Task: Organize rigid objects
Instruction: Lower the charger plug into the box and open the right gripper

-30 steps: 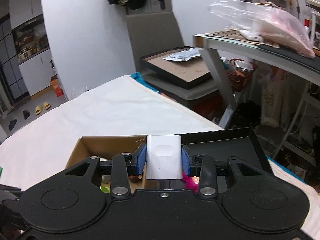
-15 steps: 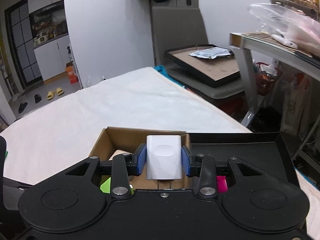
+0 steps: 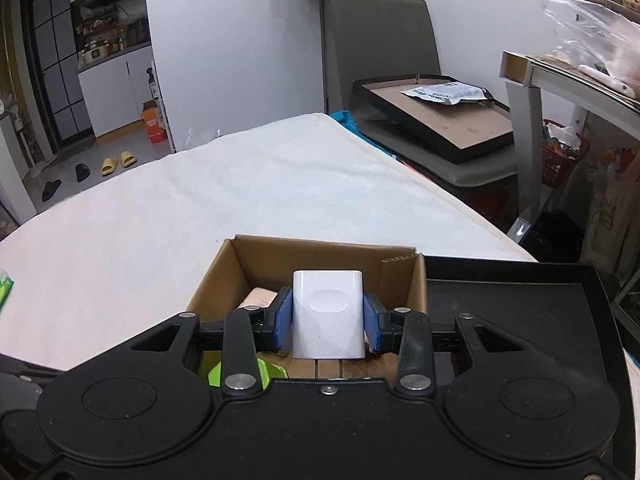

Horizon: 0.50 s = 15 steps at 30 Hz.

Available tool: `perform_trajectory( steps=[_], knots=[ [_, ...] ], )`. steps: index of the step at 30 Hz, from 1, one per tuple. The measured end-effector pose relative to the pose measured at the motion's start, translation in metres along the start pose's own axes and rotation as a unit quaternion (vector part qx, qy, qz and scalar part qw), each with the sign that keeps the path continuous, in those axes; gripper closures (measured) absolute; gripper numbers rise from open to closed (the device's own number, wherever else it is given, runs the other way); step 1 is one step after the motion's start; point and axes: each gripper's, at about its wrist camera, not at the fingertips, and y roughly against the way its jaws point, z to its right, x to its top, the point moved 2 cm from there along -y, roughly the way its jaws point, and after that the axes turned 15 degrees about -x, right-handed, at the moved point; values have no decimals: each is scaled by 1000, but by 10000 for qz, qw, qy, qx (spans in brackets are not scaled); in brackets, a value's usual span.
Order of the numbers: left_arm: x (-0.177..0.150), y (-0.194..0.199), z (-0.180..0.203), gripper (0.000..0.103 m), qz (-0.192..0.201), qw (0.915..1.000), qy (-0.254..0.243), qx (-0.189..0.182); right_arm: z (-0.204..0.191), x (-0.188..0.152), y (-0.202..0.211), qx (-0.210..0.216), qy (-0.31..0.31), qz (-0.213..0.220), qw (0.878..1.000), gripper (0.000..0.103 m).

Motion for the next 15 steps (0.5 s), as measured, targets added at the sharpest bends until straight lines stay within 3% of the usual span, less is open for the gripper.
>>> perform_trajectory(
  steps=[8,15],
  knots=[
    [0,0,-3,94,-41,9999,57,-81,-12,2,-6,256,-58,35,9996,63],
    [3,0,-3,94,-66,9999,131,-36,0,4,3,123,-71,-71,9999,60]
  ],
)
